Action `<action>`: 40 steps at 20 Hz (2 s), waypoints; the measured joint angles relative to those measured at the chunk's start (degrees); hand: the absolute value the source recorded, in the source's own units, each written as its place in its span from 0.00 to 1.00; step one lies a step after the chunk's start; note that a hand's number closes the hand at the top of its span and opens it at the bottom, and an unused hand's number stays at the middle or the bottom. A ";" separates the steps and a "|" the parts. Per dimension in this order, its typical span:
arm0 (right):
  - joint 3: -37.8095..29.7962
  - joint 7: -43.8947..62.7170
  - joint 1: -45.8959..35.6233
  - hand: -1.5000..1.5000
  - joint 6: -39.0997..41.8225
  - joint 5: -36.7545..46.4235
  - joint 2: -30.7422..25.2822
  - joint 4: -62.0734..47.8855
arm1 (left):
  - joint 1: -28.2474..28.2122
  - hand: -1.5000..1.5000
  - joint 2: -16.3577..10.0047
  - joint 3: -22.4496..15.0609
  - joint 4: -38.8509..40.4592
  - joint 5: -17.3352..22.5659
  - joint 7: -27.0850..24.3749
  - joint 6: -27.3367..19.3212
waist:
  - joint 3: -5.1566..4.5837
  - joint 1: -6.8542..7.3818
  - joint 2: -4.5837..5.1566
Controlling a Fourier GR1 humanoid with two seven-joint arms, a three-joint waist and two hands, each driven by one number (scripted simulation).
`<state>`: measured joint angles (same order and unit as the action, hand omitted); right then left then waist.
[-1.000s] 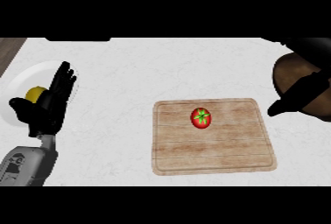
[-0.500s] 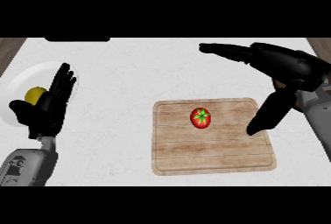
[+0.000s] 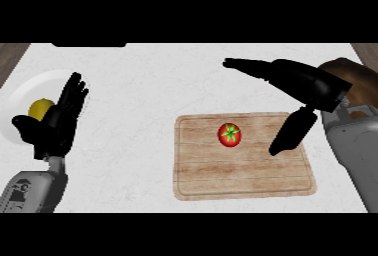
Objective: Pick the tomato from the cutting board and place it in the pan
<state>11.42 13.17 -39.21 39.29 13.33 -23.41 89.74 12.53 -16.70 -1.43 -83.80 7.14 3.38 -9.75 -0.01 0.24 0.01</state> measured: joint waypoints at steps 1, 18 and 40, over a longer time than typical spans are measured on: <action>0.21 -0.44 -0.01 0.00 -0.33 1.45 0.32 -0.89 | 0.14 0.50 0.35 -0.03 0.18 -0.27 -0.12 0.05 | 0.00 0.02 0.00; 3.88 -8.76 2.19 0.00 2.99 14.96 5.52 -8.60 | 1.17 0.50 2.56 2.91 1.86 -2.63 -0.29 2.39 | 0.01 -0.01 0.02; 9.77 -12.89 2.83 0.00 0.77 35.04 10.22 -17.13 | 1.50 0.50 3.65 5.79 2.24 -4.37 -0.70 5.02 | 0.01 -0.04 0.04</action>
<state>21.19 0.28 -36.38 40.06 48.36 -13.19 72.61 14.02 -13.05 4.35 -81.56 2.77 2.68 -4.74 -0.01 0.20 0.04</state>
